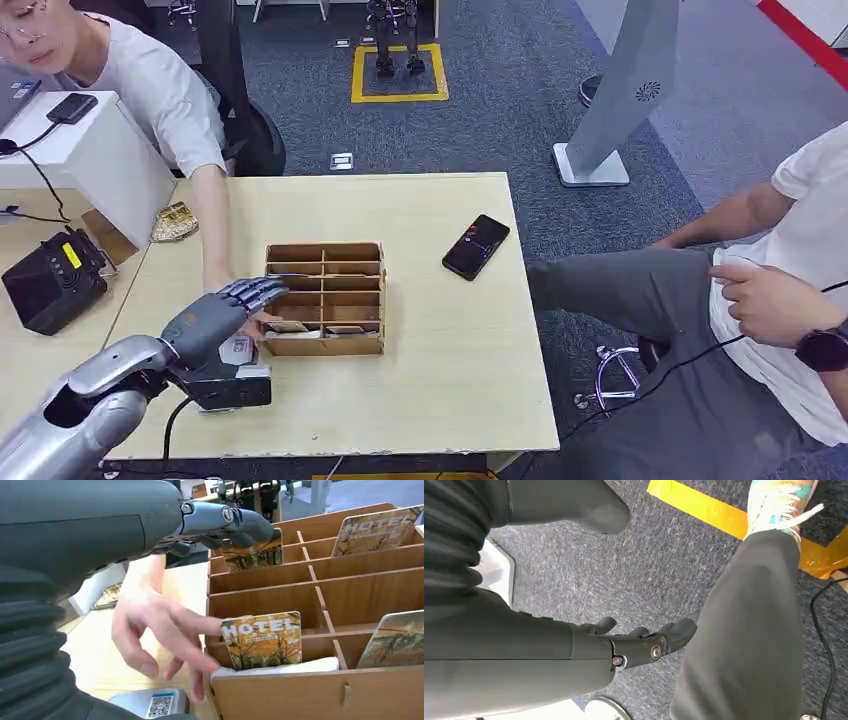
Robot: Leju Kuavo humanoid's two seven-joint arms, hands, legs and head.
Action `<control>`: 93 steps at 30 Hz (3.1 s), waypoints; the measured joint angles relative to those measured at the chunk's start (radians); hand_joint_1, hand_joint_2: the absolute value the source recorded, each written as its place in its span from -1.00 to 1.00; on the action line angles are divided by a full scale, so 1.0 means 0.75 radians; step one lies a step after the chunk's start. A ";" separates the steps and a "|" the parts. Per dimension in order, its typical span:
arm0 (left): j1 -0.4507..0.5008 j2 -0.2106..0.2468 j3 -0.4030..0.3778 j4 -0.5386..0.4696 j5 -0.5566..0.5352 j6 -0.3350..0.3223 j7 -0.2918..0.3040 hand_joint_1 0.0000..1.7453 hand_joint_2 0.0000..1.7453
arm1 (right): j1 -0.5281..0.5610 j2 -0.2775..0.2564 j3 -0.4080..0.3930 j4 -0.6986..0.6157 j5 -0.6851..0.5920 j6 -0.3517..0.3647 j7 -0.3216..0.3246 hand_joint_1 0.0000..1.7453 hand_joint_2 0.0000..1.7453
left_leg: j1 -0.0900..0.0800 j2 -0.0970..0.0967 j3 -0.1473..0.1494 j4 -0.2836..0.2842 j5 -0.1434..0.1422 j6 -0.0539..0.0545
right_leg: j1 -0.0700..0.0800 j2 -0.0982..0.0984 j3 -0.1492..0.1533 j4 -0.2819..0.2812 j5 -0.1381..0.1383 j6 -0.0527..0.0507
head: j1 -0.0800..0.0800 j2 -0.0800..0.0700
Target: Pass the card to the sensor for recognition and then transmit it.
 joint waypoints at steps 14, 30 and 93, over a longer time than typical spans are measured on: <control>0.010 -0.002 -0.001 0.002 -0.001 0.006 0.000 -1.00 1.00 | 0.000 0.000 0.000 0.000 0.000 0.000 0.000 -1.00 1.00 | 0.000 0.000 0.000 0.000 0.000 0.000 | 0.000 0.000 0.000 0.000 0.000 0.000 | 0.000 0.000; 0.011 -0.002 -0.001 0.003 -0.001 0.006 0.000 -1.00 1.00 | 0.000 0.000 0.001 0.000 0.001 0.000 0.000 -1.00 1.00 | 0.000 0.000 0.000 0.000 0.000 0.000 | 0.000 0.000 0.000 0.000 0.000 0.000 | 0.000 0.000; 0.009 -0.126 -0.020 0.101 -0.084 0.080 0.072 -1.00 1.00 | -0.005 0.005 0.002 -0.001 0.014 -0.003 -0.001 -1.00 1.00 | 0.000 0.000 0.000 0.000 0.000 0.000 | 0.000 0.000 0.000 0.000 0.000 0.000 | 0.000 0.000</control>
